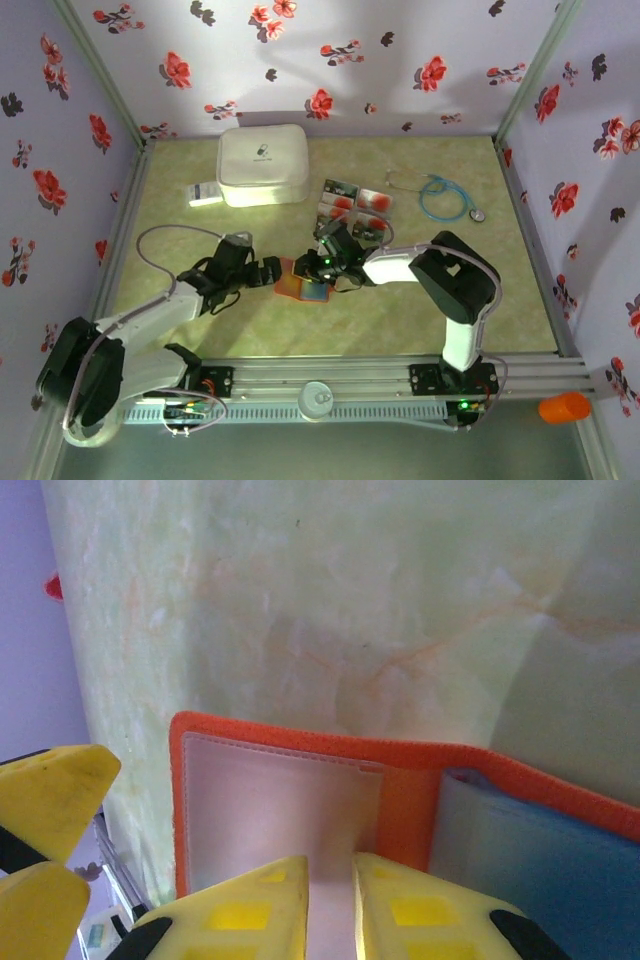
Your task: Put the credit cards into the card holder
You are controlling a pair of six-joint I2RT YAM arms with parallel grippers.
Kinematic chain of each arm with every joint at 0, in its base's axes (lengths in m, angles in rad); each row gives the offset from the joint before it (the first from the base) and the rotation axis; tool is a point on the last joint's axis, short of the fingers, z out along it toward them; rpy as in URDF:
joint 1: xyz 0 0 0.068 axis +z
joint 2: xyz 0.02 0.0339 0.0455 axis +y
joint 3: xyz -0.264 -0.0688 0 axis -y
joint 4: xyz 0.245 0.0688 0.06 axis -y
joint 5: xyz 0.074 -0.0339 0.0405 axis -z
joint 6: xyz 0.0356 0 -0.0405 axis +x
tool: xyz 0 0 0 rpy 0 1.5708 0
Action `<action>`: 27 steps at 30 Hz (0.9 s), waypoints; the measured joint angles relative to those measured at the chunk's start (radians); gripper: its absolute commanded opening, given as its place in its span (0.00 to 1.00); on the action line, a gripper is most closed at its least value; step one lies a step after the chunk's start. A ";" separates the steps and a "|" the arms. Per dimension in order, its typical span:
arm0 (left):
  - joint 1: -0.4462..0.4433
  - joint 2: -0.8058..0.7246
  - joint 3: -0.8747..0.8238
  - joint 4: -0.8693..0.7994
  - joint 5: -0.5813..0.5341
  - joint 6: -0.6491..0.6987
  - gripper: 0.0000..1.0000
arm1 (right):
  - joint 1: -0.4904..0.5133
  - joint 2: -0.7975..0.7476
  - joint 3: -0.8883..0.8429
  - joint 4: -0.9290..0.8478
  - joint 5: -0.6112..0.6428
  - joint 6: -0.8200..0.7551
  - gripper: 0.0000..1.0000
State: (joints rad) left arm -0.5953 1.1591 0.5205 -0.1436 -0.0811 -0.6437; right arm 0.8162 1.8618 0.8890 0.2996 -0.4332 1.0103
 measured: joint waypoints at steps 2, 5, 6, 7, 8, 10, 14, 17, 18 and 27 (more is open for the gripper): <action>0.000 0.017 0.008 -0.001 0.005 0.004 1.00 | -0.001 0.004 0.000 0.000 -0.003 0.000 0.19; -0.005 0.045 0.021 0.000 0.008 0.013 1.00 | -0.005 0.006 0.000 0.001 -0.010 -0.001 0.19; -0.008 0.055 0.024 0.000 0.008 0.016 1.00 | -0.006 0.006 0.000 0.001 -0.013 -0.001 0.19; -0.011 0.066 0.027 0.000 0.008 0.019 1.00 | -0.007 0.006 0.000 0.001 -0.013 -0.001 0.19; -0.016 0.075 0.028 0.002 0.009 0.023 1.00 | -0.007 0.006 0.000 0.001 -0.014 -0.001 0.19; -0.025 0.094 0.028 0.004 0.009 0.025 1.00 | -0.007 0.006 0.000 0.001 -0.016 -0.001 0.19; -0.043 0.126 0.028 0.004 -0.004 0.027 1.00 | -0.009 0.006 0.000 0.001 -0.018 -0.005 0.20; -0.058 0.141 0.029 0.002 -0.026 0.031 1.00 | -0.013 0.006 0.000 0.000 -0.021 -0.007 0.20; -0.064 0.145 0.030 -0.001 -0.035 0.034 1.00 | -0.016 0.005 0.000 -0.001 -0.021 -0.008 0.21; -0.113 0.178 0.049 -0.036 -0.126 0.056 1.00 | -0.076 -0.131 0.076 -0.237 0.026 -0.154 0.40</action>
State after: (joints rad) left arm -0.7086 1.3369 0.5697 -0.1795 -0.2066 -0.5873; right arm 0.7399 1.7306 0.9649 0.0624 -0.4072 0.8566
